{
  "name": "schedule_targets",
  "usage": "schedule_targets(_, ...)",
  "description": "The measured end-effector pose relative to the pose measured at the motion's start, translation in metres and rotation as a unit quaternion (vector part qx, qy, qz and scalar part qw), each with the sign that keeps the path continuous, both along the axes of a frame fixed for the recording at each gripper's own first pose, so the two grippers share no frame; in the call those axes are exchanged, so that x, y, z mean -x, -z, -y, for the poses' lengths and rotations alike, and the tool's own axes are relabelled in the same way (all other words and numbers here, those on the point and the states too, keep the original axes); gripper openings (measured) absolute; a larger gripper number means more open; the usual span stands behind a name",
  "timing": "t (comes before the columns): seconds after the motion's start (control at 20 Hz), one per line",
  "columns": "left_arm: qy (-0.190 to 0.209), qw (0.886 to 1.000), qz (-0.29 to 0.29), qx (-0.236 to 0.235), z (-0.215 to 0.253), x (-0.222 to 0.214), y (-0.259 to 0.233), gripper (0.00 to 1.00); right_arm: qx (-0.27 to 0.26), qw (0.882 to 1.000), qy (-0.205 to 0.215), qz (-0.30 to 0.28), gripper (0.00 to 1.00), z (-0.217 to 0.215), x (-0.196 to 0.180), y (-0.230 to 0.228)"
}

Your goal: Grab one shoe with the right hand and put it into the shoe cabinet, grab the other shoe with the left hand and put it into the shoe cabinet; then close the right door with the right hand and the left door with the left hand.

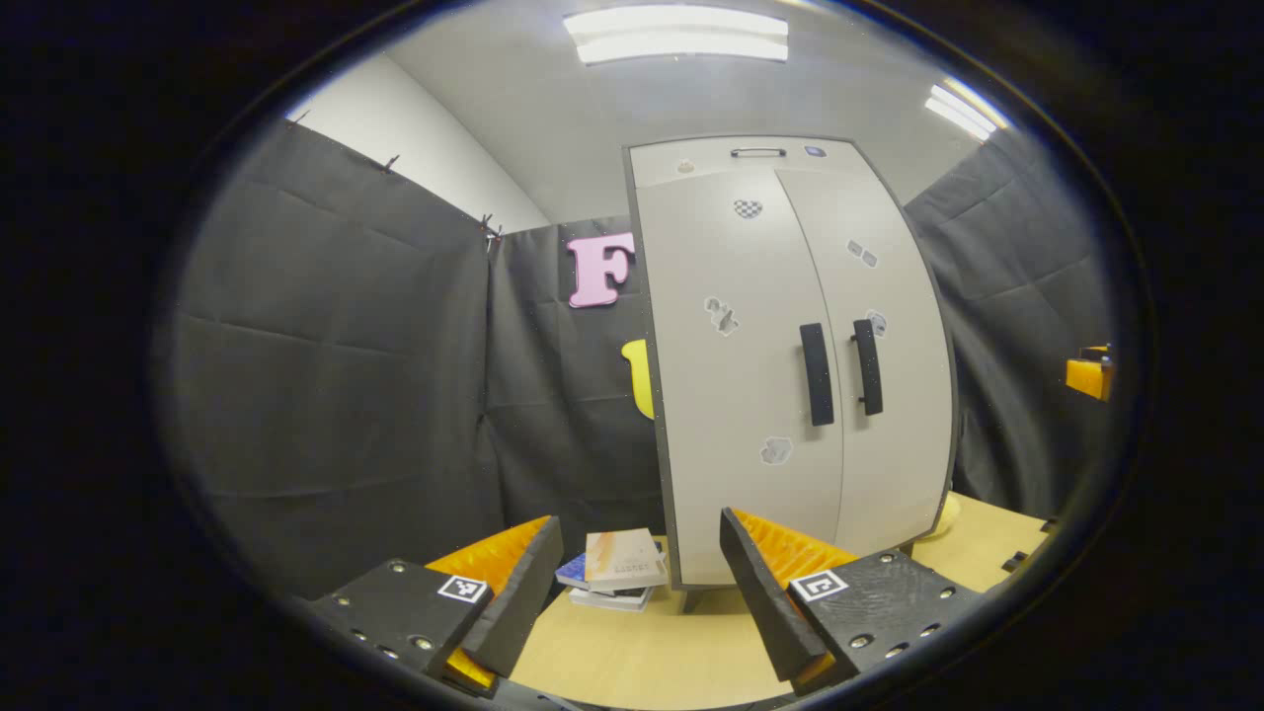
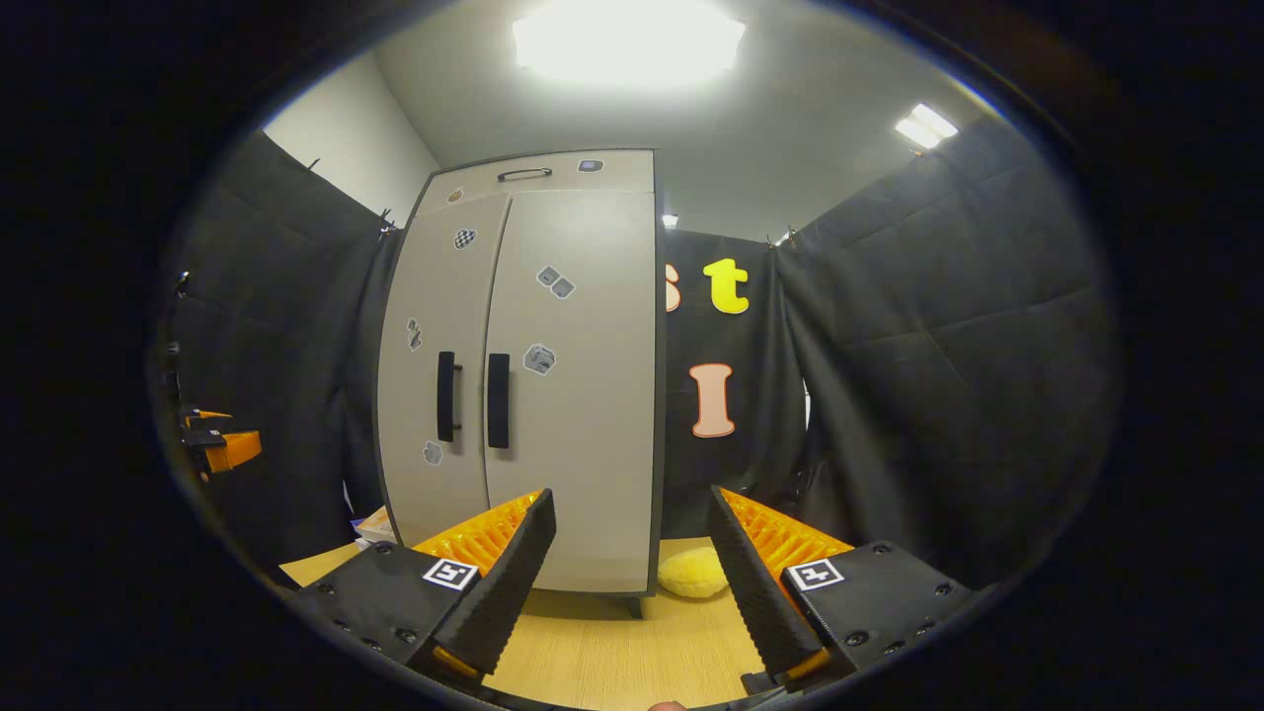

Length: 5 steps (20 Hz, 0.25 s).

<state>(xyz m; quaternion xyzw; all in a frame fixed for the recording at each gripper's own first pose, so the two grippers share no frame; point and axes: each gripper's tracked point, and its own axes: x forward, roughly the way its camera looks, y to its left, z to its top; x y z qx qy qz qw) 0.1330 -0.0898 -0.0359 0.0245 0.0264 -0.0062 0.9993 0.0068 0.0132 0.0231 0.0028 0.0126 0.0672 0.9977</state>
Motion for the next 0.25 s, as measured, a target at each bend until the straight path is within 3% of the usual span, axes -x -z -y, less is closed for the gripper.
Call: schedule_targets(0.25,-0.003,1.0,-0.002,0.0,-0.0011,-0.0016,0.0016,1.0,0.001,1.0,-0.001,0.0,0.98,-0.0032,0.0007,0.0006)
